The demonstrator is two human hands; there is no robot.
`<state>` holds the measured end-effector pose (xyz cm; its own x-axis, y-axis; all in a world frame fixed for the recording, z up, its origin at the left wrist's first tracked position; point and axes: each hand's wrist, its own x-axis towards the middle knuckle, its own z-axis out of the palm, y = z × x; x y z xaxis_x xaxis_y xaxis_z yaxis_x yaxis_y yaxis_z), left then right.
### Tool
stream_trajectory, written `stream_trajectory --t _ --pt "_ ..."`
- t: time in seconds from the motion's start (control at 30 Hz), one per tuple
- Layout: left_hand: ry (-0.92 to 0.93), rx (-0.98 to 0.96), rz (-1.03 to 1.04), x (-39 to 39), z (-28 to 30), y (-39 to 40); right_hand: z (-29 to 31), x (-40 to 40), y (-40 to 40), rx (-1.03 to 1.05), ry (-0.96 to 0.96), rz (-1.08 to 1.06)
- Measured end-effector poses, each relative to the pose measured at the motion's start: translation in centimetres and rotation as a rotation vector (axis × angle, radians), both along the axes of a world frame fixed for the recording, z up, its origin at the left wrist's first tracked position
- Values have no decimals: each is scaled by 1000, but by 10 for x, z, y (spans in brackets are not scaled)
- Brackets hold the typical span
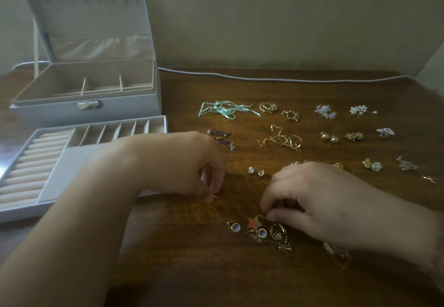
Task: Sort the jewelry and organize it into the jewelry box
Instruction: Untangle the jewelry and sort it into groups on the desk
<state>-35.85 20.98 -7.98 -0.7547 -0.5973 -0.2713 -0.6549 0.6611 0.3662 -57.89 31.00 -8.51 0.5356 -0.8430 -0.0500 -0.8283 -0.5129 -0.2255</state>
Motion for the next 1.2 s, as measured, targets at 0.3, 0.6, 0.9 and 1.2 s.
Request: stream_trajectory --t 0.3,0.6,0.9,1.2 --pt "144 -225 124 14 13 -7 10 11 -12 -33 -111 -76" --pt "82 -164 113 15 10 -8 30 15 -26 366 -163 -21" --pt "74 -165 108 14 10 -7 3 42 -38 63 -157 -105" --pt "159 -146 61 11 9 -6 22 7 -41 7 -302 8"
